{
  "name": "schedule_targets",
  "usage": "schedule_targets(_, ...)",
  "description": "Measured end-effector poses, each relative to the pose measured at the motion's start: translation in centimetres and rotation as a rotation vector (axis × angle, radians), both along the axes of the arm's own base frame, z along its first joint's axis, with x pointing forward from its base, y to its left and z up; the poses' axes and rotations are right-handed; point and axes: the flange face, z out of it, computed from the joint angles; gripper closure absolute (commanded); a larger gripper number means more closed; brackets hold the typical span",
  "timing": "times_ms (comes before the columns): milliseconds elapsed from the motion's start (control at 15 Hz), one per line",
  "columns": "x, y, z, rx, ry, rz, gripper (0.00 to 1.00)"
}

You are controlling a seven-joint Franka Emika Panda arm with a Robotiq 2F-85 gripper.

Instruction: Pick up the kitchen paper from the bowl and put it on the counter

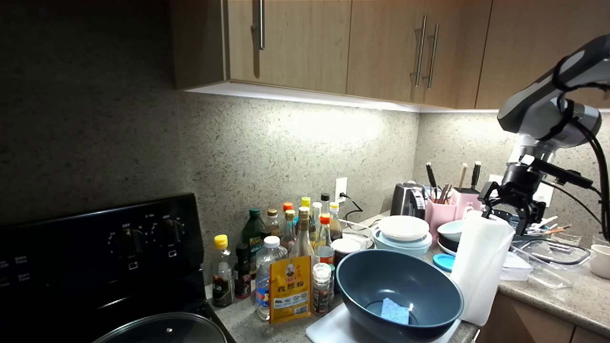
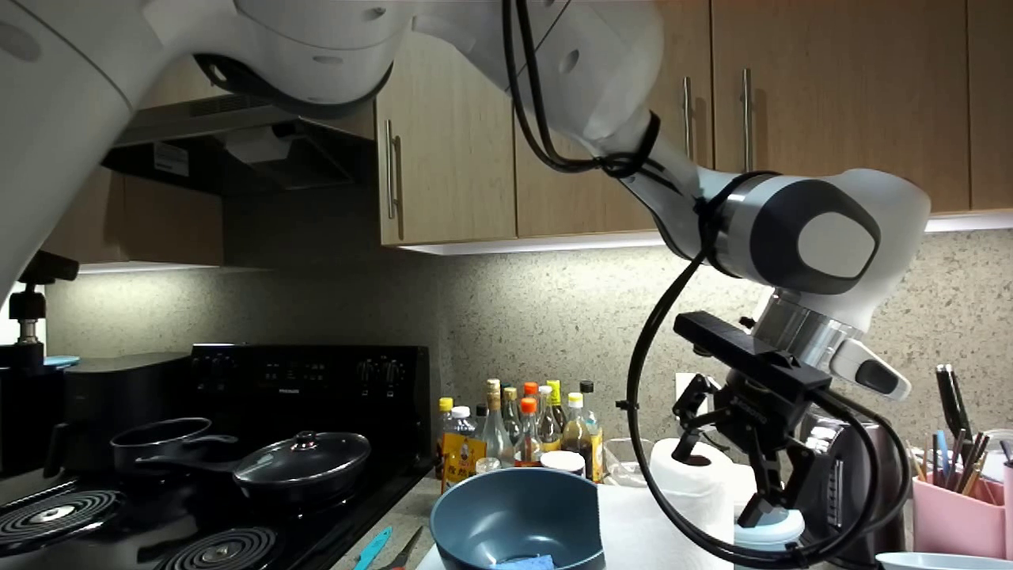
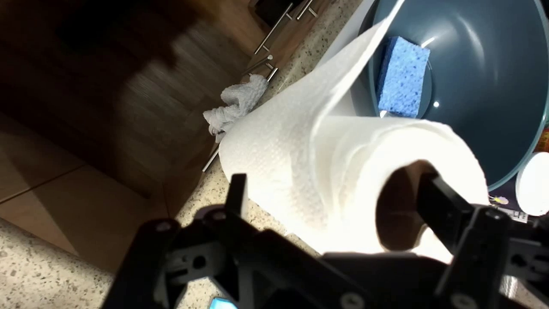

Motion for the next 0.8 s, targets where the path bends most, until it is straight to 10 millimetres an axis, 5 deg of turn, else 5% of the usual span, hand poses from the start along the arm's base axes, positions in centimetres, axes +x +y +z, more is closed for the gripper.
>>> schedule_targets(800,2.1,2.0,2.3,-0.053,-0.054,0.041,0.00)
